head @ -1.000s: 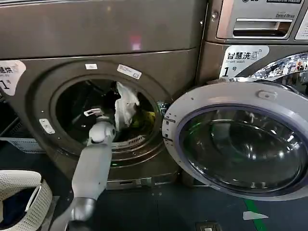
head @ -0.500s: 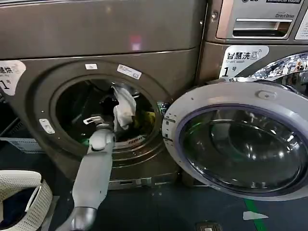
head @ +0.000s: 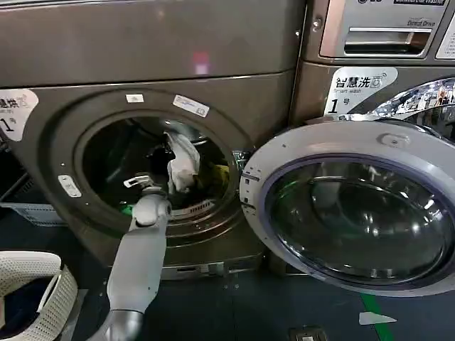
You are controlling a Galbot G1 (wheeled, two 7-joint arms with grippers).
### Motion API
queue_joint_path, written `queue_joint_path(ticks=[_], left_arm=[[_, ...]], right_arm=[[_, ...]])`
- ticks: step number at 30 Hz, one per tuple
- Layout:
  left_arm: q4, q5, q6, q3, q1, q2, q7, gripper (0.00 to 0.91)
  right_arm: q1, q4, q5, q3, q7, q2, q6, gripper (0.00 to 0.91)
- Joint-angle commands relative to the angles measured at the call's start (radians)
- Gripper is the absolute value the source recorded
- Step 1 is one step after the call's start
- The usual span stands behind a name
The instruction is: Grasp the clothes from the dryer.
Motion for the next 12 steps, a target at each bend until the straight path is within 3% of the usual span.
queue_joint_path(ticks=[1,12], left_arm=[[-0.001,0.005,0.003,-0.002,0.004,0.0,-0.003,0.0],[0.022,0.011,0.0,-0.001,-0.014,0.0,0.001,0.0]], right_arm=[[0.001,0.001,0.003,0.002,-0.006,0.0,-0.003,0.907],[0.005,0.002,0.001,0.001,-0.012,-0.001,-0.003,0.907]])
